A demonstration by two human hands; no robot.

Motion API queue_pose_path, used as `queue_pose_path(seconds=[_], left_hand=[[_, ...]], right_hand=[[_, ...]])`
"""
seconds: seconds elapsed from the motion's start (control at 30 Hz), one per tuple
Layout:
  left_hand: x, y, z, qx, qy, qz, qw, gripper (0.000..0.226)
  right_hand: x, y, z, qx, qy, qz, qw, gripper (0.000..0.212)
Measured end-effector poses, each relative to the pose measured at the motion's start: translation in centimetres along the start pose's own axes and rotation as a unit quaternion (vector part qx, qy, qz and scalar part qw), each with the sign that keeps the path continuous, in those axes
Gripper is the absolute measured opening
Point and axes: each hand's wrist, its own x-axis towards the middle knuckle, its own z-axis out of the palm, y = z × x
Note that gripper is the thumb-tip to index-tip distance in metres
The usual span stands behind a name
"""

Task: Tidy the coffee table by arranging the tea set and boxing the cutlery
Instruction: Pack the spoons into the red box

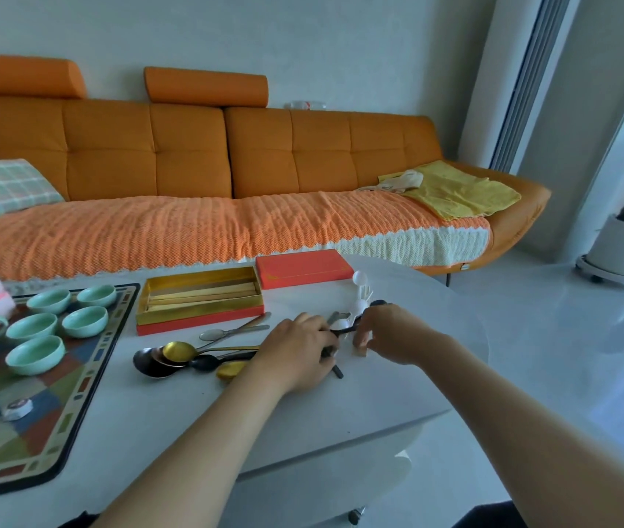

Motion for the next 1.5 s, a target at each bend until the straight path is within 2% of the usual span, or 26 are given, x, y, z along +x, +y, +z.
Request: queue_pose_path(seconds=[0.1, 0.3, 0.43, 0.57, 0.83, 1.0, 1.27, 1.5], left_hand=[[-0.1, -0.6, -0.3, 0.000, 0.001, -0.024, 1.000, 0.032], [0.5, -0.4, 0.0, -0.003, 0.068, -0.015, 0.998, 0.024], [0.5, 0.3, -0.6, -0.012, 0.056, -0.025, 0.998, 0.027], [0.1, 0.2, -1.0, -0.006, 0.048, -0.049, 0.998, 0.025], [-0.3, -1.1, -2.7, 0.018, 0.015, -0.116, 0.993, 0.033], [-1.5, -3.2, -4.0, -0.020, 0.018, -0.157, 0.987, 0.020], [-4.9, -9.1, -7.2, -0.136, 0.062, -0.282, 0.948, 0.025], [-7.3, -13.1, -8.0, -0.151, 0.164, -0.376, 0.899, 0.028]], right_hand=[[0.3, -0.2, 0.0, -0.027, -0.006, -0.024, 0.999, 0.031], [0.4, -1.1, 0.1, -0.040, 0.009, -0.082, 0.996, 0.014], [0.6, -2.0, 0.3, -0.020, 0.004, -0.102, 0.995, 0.008], [0.9, -2.8, 0.8, 0.010, 0.008, -0.109, 0.994, 0.007], [1.6, -4.1, 1.2, 0.134, 0.082, -0.102, 0.982, 0.008], [2.9, -5.6, 1.2, 0.117, 0.075, -0.087, 0.986, 0.011], [5.6, -8.4, 2.2, 0.016, 0.038, -0.084, 0.996, 0.026], [7.9, -11.4, 3.3, -0.012, 0.106, -0.134, 0.985, 0.030]])
